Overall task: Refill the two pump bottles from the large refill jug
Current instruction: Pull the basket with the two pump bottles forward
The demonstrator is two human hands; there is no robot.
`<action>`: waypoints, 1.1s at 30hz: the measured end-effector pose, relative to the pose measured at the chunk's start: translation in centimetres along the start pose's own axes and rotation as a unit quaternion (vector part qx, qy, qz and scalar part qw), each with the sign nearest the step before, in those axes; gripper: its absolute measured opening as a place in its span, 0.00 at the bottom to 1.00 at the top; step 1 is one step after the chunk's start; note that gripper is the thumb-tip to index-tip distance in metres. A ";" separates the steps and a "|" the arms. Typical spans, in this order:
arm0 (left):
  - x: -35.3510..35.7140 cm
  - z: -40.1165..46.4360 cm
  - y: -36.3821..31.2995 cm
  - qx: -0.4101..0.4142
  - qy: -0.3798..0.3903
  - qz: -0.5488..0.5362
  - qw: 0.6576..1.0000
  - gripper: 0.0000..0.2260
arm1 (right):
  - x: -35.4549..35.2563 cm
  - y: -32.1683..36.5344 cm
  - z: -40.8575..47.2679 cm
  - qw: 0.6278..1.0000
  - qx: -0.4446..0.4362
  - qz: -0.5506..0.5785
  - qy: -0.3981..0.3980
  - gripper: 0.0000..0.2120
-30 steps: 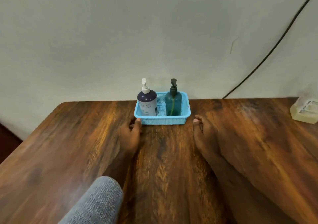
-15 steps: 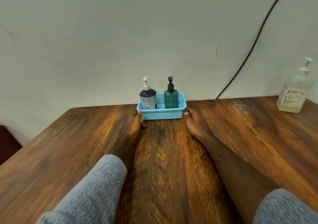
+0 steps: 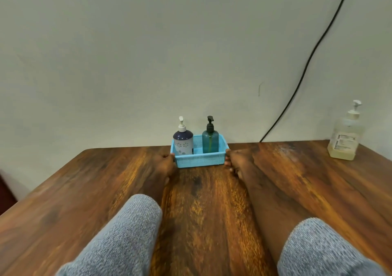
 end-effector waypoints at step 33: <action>-11.1 -25.2 12.9 -0.013 0.041 -0.075 0.996 0.02 | -11.0 0.5 -29.0 0.989 -0.037 0.067 0.124 0.06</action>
Point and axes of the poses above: each hand's wrist, its own z-axis towards the middle knuckle, its own x-axis out of the palm, y = z × x, the point moved 3 cm from there along z, towards the middle knuckle, and after that the axes turned 14 degrees about -x, right-handed, at the moved point
